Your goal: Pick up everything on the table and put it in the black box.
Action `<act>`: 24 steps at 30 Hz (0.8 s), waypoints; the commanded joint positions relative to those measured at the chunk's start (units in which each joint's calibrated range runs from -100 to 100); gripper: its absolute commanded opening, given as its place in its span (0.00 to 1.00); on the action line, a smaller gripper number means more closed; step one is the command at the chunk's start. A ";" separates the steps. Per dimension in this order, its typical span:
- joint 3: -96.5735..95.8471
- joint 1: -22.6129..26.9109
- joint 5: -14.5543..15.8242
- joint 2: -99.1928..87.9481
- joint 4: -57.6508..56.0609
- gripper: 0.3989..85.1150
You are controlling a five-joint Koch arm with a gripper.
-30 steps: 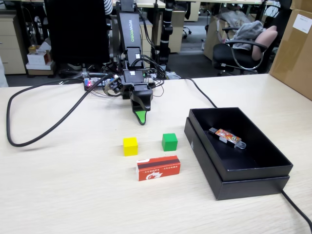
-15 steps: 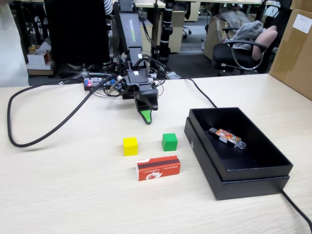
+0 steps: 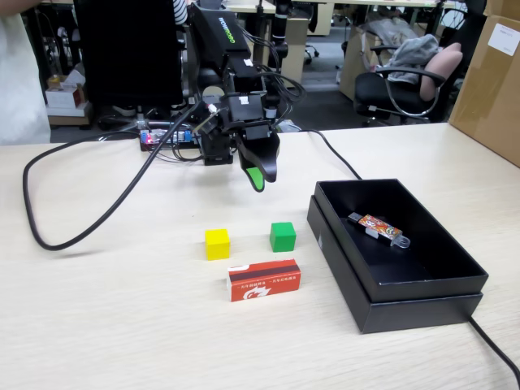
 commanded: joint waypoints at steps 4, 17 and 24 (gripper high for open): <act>19.41 1.76 0.63 11.42 -16.39 0.53; 48.42 0.15 0.63 46.19 -31.08 0.55; 54.31 -0.10 0.63 54.45 -32.12 0.55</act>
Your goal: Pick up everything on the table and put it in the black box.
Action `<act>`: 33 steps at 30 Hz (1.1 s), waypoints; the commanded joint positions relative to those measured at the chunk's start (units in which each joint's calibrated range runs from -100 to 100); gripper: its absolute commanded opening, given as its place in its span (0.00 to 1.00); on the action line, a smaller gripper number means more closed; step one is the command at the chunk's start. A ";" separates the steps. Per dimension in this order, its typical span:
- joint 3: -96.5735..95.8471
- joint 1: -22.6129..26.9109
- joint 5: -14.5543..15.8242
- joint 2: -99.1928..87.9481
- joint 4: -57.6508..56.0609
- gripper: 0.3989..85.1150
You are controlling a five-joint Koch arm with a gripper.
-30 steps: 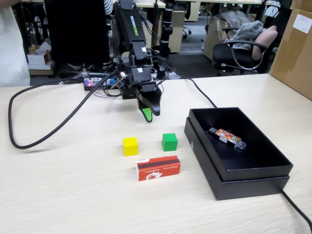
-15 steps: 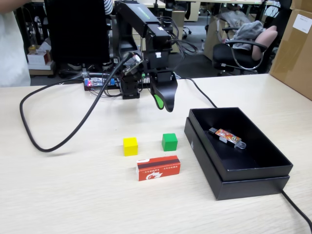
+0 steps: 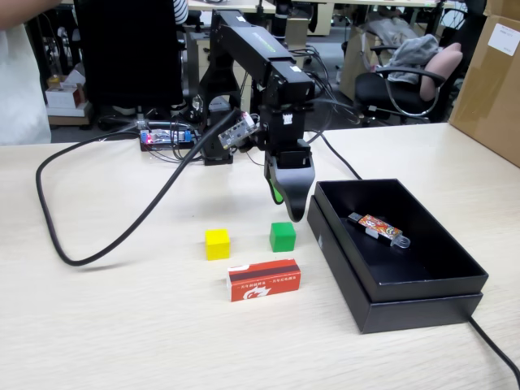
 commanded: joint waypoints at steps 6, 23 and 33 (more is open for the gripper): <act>5.72 -0.15 0.10 6.11 -1.03 0.53; 13.51 -1.22 -0.05 19.07 -0.94 0.52; 13.24 -1.27 0.34 20.45 -0.77 0.18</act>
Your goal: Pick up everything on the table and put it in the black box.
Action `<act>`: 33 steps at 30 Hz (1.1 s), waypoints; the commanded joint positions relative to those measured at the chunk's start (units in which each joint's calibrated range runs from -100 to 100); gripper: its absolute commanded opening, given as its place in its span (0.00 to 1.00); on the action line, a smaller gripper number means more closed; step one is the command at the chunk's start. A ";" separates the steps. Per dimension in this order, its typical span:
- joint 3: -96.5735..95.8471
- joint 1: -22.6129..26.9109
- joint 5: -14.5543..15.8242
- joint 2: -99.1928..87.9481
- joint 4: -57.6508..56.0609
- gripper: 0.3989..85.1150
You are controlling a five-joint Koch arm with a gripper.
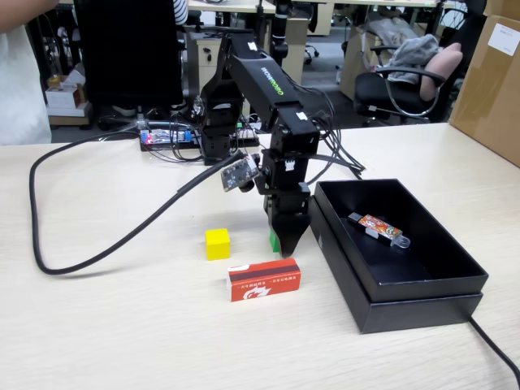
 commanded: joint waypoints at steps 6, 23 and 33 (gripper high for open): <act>2.57 0.00 0.15 -2.47 -0.60 0.03; 10.82 9.43 -0.05 -35.29 -1.90 0.03; 23.51 11.43 0.05 -9.82 0.09 0.03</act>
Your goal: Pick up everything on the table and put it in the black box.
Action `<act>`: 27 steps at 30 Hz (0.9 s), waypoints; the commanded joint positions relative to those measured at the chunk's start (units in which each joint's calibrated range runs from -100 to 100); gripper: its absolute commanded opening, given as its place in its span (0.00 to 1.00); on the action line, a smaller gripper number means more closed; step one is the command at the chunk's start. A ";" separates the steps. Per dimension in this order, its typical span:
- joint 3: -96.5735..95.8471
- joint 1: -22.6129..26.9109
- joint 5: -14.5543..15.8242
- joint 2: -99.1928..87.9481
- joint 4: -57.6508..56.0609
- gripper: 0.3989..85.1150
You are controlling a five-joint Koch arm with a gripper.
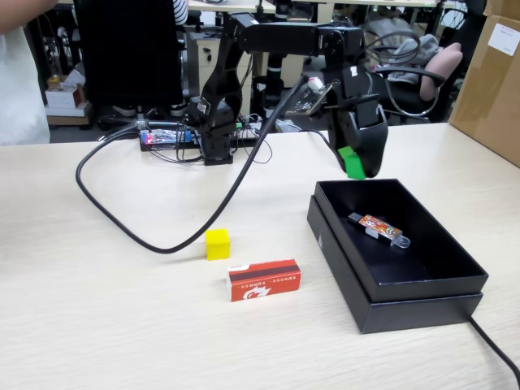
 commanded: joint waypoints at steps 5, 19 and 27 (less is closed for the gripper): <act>5.69 -0.24 -0.20 7.02 1.32 0.04; 2.97 -0.83 -0.54 16.78 2.10 0.14; 1.25 -0.98 -1.17 15.17 2.10 0.26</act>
